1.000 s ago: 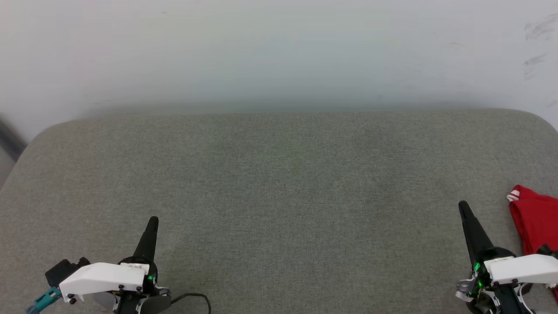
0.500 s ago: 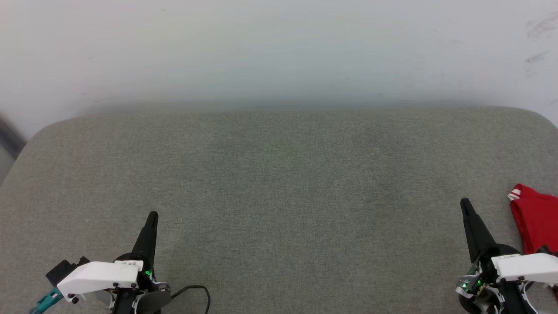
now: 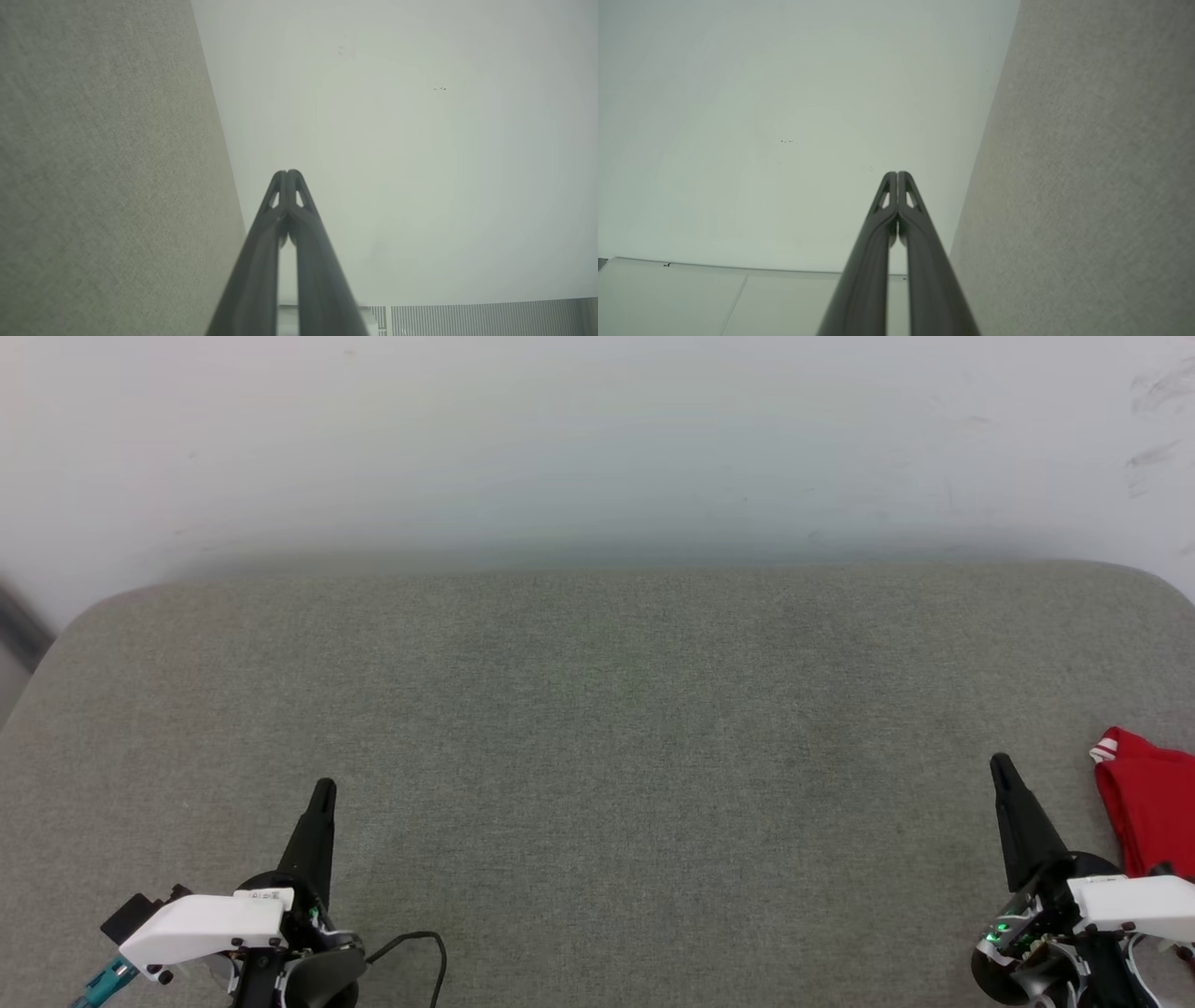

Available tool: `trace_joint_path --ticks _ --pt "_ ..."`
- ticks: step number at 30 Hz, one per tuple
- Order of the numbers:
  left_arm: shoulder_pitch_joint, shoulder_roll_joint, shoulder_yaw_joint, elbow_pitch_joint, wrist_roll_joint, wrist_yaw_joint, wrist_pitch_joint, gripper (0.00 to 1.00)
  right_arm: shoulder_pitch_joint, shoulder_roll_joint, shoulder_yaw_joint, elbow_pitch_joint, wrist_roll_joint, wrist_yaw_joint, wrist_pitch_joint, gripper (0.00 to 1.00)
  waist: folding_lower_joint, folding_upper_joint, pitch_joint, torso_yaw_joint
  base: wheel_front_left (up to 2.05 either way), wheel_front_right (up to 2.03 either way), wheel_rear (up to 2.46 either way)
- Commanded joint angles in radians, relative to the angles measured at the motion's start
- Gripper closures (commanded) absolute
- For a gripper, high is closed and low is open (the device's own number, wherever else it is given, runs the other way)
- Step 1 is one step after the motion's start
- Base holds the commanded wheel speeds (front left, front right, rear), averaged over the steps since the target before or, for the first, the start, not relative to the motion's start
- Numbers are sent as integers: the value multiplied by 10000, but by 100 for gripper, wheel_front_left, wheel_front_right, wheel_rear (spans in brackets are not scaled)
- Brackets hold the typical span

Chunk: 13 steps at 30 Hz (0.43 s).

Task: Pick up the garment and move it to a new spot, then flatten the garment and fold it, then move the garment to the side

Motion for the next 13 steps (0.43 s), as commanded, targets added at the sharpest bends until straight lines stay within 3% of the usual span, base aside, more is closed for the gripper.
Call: trace_joint_path --ticks 1,13 --pt "-98 -38 67 24 -125 -80 59 100 -149 39 -18 29 186 0 40 100 0 0 5 0 0 0 0" --pt "-116 -78 126 34 -219 -112 92 100 -155 41 -26 53 324 0 41 100 0 0 18 1 0 0 0"
